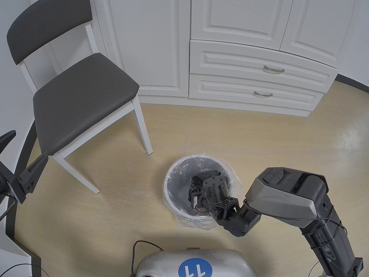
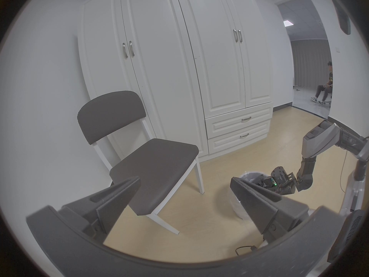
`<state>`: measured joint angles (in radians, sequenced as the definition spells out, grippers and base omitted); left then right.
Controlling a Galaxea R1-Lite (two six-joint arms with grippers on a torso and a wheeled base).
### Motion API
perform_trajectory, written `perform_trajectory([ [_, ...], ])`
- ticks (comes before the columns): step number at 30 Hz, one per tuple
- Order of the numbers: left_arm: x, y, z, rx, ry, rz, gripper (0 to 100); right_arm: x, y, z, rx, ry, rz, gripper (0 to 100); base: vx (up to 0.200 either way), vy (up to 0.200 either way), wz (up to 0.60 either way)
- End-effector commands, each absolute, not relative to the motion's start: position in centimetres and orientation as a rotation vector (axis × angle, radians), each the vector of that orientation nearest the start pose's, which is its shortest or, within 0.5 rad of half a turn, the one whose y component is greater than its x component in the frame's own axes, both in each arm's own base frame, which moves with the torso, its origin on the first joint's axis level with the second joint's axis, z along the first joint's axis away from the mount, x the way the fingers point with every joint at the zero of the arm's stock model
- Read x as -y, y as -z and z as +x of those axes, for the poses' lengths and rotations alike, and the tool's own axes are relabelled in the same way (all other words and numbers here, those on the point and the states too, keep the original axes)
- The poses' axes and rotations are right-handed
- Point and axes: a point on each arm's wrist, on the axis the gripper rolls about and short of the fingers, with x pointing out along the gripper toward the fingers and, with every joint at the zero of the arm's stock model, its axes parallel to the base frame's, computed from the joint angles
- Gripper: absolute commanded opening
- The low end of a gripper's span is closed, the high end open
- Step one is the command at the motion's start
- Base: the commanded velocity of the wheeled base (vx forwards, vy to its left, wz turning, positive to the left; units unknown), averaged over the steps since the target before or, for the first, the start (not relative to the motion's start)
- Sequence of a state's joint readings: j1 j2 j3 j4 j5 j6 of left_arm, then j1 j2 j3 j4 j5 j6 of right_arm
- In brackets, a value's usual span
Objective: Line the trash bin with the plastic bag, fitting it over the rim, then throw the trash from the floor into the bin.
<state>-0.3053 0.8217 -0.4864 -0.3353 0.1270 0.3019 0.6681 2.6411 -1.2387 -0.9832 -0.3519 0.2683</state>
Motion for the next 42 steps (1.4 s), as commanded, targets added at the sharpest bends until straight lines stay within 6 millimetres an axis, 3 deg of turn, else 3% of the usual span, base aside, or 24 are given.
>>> perform_trajectory([
  [1, 2.3, -23.3, 8.5, 0.026, 0.169, 0.301, 100, -28.0, 6.7, 36.8, -0.429, -0.252, 0.053, 0, 0.000, 0.000, 0.00],
  [6, 2.3, -23.3, 8.5, 0.026, 0.169, 0.301, 100, -28.2, 6.9, 37.3, -0.418, -0.245, 0.082, 0, 0.000, 0.000, 0.00],
  [12, 2.3, -23.4, 8.5, 0.027, 0.169, 0.301, 100, -28.2, 5.7, 37.5, -0.399, -0.241, 0.122, 0, 0.000, 0.000, 0.00],
  [20, 2.3, -23.4, 8.5, 0.027, 0.167, 0.301, 100, -29.4, 3.9, 35.8, -0.401, -0.279, 0.143, 0, 0.000, 0.000, 0.00],
  [24, 2.3, -23.4, 8.5, 0.028, 0.167, 0.301, 100, -29.9, 4.4, 35.3, -0.412, -0.290, 0.142, 0, 0.000, 0.000, 0.00],
  [30, 2.3, -23.5, 8.4, 0.033, 0.166, 0.300, 100, -29.0, 5.8, 36.6, -0.428, -0.256, 0.138, 0, 0.000, 0.000, 0.00],
  [42, 2.2, -23.3, 8.6, 0.018, 0.158, 0.303, 100, -29.0, 5.9, 37.0, -0.442, -0.245, 0.157, 0, 0.000, 0.000, 0.00],
])
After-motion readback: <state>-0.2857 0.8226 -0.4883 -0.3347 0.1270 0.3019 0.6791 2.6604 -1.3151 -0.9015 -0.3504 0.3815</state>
